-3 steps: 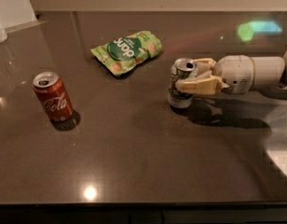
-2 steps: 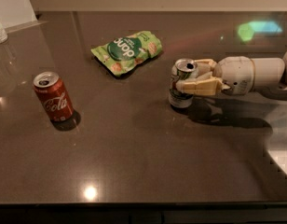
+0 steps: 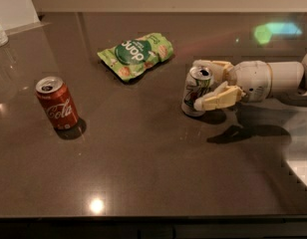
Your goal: Place 7up can upright
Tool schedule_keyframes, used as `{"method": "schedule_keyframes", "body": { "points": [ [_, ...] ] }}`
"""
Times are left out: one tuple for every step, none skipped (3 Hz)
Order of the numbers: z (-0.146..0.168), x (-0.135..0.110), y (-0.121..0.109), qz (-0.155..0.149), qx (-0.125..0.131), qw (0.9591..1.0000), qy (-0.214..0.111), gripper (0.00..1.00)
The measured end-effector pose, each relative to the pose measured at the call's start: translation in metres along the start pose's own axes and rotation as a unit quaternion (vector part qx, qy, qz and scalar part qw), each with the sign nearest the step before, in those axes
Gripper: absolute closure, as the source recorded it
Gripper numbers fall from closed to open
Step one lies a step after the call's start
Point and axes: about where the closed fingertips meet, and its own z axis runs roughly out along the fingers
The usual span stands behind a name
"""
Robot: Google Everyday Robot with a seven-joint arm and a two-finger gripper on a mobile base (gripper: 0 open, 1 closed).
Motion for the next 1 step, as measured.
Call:
{"method": "schedule_keyframes", "body": {
  "points": [
    [0.0001, 0.0000, 0.0000, 0.000, 0.000, 1.0000, 0.000, 0.00]
  ]
}}
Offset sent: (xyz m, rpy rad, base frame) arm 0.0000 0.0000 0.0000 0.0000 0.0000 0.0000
